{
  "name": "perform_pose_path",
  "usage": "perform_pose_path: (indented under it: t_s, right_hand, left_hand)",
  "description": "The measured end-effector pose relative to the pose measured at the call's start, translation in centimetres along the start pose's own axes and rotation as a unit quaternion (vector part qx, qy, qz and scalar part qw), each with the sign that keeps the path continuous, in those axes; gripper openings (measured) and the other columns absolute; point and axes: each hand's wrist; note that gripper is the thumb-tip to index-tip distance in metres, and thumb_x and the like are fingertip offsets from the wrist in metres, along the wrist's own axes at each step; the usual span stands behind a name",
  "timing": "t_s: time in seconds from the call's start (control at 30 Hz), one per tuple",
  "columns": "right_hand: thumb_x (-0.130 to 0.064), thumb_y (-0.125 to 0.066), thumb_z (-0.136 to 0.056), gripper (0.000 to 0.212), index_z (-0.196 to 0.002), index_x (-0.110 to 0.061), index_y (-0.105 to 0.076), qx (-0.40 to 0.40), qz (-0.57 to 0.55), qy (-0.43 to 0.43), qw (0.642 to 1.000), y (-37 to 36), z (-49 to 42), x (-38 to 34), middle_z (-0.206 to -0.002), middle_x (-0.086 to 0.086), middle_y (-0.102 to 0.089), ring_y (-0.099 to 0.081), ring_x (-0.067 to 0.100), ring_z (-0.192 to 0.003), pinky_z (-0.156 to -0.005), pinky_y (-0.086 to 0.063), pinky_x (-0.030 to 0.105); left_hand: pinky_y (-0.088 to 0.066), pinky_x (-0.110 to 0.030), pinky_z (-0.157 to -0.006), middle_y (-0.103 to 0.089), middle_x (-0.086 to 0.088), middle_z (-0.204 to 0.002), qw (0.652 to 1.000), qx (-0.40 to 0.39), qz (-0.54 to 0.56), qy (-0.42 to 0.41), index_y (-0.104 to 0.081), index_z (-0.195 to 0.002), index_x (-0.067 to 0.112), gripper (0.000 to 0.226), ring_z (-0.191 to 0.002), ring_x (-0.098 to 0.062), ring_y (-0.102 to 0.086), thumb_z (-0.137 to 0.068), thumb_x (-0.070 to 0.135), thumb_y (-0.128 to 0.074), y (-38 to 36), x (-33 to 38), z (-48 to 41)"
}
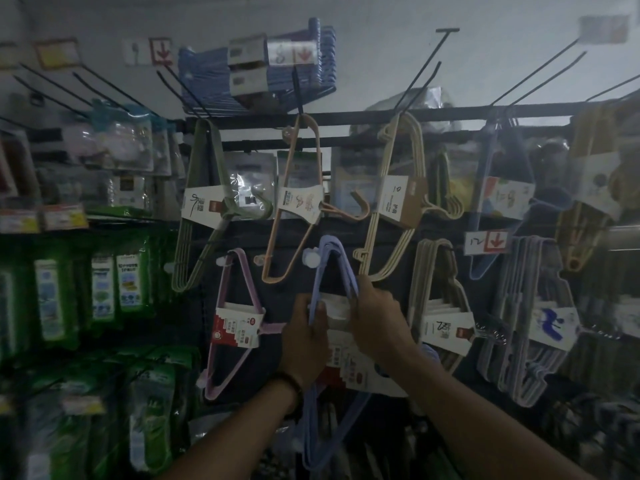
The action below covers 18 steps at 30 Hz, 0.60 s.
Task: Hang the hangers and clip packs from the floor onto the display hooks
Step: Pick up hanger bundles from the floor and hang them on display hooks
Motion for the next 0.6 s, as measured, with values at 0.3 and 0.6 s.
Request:
perform_pose_path:
  t_s: [0.3, 0.6]
  right_hand:
    - [-0.015, -0.046, -0.108, 0.009, -0.116, -0.012, -0.043, 0.016, -0.002, -0.055, 0.998, -2.2, -3.0, 2.7, -0.113, 0.012, -0.052, -0.06, 0.034, -0.085, -0.077, -0.057, 0.051]
    - [-0.028, -0.048, -0.107, 0.024, -0.126, -0.014, -0.047, -0.062, 0.16, -0.097, 0.98, -7.4, -8.1, 4.3, -0.117, 0.007, -0.066, -0.072, 0.028, -0.098, -0.077, -0.058, 0.041]
  left_hand:
    - [-0.057, -0.035, -0.092, -0.069, 0.013, -0.119, 0.978, -0.13, -0.166, 0.004, -0.057, -0.126, 0.036, 0.031, -0.103, 0.0, -0.065, -0.106, 0.055, -0.044, 0.8, -2.9, -2.5]
    - [-0.044, -0.042, -0.112, -0.019, 0.005, -0.172, 0.908, -0.245, -0.34, 0.009, 0.005, -0.166, 0.027, 0.093, -0.147, -0.023, -0.038, -0.101, 0.048, -0.057, 1.8, -5.4, -2.4]
Point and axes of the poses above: each hand's wrist, its own z-axis away from the middle knuckle, its own y-axis out of the back of the hand, x = y × z
